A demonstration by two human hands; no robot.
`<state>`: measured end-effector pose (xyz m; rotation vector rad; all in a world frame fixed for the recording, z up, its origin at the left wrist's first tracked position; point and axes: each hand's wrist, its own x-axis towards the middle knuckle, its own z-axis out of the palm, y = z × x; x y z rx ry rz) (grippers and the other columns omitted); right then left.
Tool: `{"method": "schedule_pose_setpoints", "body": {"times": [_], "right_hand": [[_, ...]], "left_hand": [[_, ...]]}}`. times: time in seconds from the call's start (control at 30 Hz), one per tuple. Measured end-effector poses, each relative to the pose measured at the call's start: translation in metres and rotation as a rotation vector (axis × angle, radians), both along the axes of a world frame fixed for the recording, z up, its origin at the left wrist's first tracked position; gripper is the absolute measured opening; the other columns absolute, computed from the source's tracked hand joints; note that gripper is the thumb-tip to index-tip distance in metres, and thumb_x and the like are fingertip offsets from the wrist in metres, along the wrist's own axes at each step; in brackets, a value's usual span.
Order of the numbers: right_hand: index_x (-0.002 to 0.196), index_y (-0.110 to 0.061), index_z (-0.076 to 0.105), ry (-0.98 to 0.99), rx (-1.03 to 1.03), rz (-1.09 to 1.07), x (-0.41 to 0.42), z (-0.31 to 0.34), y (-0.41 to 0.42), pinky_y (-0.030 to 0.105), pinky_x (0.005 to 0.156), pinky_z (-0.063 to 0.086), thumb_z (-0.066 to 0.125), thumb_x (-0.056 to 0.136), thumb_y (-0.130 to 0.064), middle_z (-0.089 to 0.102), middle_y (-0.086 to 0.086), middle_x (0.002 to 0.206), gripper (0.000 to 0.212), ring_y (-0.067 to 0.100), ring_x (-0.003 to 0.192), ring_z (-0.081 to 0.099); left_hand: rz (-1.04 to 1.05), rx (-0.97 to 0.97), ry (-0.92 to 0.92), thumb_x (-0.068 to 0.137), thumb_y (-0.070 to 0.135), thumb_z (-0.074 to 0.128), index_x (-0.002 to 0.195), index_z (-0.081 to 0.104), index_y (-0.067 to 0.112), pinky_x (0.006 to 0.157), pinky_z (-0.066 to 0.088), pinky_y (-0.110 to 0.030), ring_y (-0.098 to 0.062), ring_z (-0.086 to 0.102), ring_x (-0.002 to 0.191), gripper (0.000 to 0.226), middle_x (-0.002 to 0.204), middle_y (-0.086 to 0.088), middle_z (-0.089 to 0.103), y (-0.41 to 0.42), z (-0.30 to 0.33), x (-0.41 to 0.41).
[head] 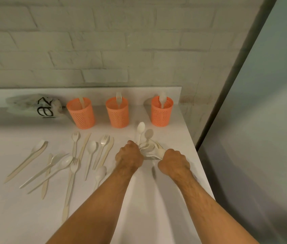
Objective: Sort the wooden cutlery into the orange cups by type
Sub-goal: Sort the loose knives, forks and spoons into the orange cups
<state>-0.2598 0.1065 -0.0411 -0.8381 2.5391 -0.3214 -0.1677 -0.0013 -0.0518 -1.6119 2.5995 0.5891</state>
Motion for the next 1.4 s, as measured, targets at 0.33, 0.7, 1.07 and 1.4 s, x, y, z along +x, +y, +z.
{"method": "schedule_pose_setpoints", "body": {"times": [0.33,0.7,1.07,1.4], "right_hand": [[0.085,-0.02,0.061,-0.493,-0.47,-0.123,-0.021,0.006,0.006,0.025,0.056,0.036,0.053,0.075,-0.003,0.061,0.002,0.082,0.021,0.016,0.066,0.05],[0.074,-0.018,0.055,-0.549,-0.954,-0.189,-0.006,0.023,-0.01,0.032,0.06,0.04,0.062,0.08,-0.006,0.048,-0.003,0.063,0.015,0.015,0.063,0.046],[0.09,-0.012,0.068,-0.427,-1.265,-0.352,0.005,0.01,-0.016,0.019,0.062,0.053,0.086,0.076,-0.018,0.072,-0.002,0.077,0.024,0.005,0.069,0.069],[0.088,-0.019,0.063,-0.437,-1.28,-0.378,0.004,-0.008,-0.016,0.02,0.057,0.054,0.084,0.078,-0.015,0.068,-0.012,0.064,0.024,0.005,0.057,0.064]], "left_hand": [[-0.007,0.514,0.69,0.101,0.025,0.049,0.112,0.043,0.017,0.052,0.041,-0.026,-0.012,0.046,0.062,0.015,0.078,-0.002,0.05,-0.01,0.018,0.023],[-0.107,0.662,1.072,0.103,0.037,0.042,0.112,0.044,0.018,0.06,0.039,-0.022,-0.009,0.036,0.061,0.021,0.075,0.003,0.038,-0.005,0.027,0.028],[-0.039,0.477,1.194,0.091,0.004,0.064,0.102,0.062,0.01,0.08,0.054,-0.03,-0.021,0.067,0.085,0.013,0.083,-0.002,0.067,0.003,0.011,0.027],[0.019,0.411,1.129,0.094,0.019,0.064,0.105,0.06,0.016,0.07,0.047,-0.009,0.006,0.061,0.075,0.011,0.083,0.014,0.065,0.009,0.005,0.018]]}}
